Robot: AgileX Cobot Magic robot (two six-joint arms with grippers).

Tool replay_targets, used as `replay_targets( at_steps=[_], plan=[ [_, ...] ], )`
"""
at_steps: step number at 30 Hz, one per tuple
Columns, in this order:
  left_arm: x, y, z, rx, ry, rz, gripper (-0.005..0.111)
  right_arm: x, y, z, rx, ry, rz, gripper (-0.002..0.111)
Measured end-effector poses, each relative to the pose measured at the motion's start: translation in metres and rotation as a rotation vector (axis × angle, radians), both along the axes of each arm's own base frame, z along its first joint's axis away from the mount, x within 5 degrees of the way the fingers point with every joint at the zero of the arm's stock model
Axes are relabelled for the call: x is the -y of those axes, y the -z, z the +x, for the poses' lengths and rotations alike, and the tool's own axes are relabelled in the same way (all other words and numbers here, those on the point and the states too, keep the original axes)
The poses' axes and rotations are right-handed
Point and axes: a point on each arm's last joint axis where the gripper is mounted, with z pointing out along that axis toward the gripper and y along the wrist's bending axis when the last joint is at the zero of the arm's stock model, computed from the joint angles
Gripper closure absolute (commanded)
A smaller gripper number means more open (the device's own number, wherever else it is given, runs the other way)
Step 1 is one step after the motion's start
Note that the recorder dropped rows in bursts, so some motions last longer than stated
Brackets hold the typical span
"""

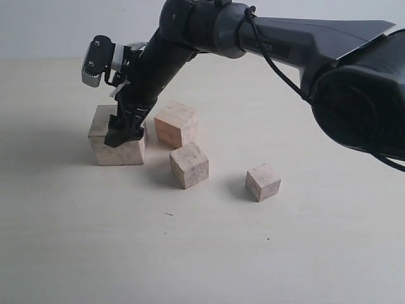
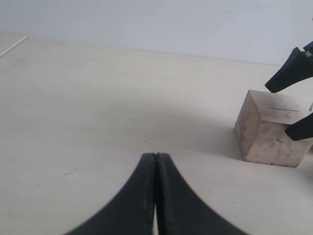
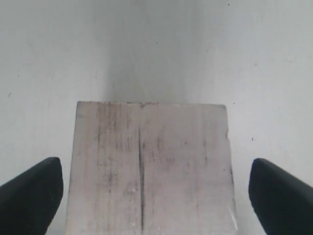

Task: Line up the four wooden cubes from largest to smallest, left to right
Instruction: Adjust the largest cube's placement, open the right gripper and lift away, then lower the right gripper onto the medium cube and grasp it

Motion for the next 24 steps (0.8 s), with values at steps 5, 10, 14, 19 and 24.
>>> replay_targets(
  at_steps=[5,10,14,19,24],
  plan=[
    [0.0,0.0,0.0,0.0,0.0,0.0,0.107,0.0,0.0,0.0,0.001,0.001,0.001,0.005],
    [0.0,0.0,0.0,0.0,0.0,0.0,0.107,0.001,-0.015,-0.002,0.009,-0.008,0.012,0.005],
    [0.0,0.0,0.0,0.0,0.0,0.0,0.107,0.006,-0.046,-0.007,0.013,-0.001,0.035,0.006],
    [0.0,0.0,0.0,0.0,0.0,0.0,0.107,0.015,-0.084,-0.013,0.032,0.033,0.035,0.007],
    [0.0,0.0,0.0,0.0,0.0,0.0,0.107,0.028,-0.108,-0.012,0.117,0.088,-0.028,0.007]
  ],
)
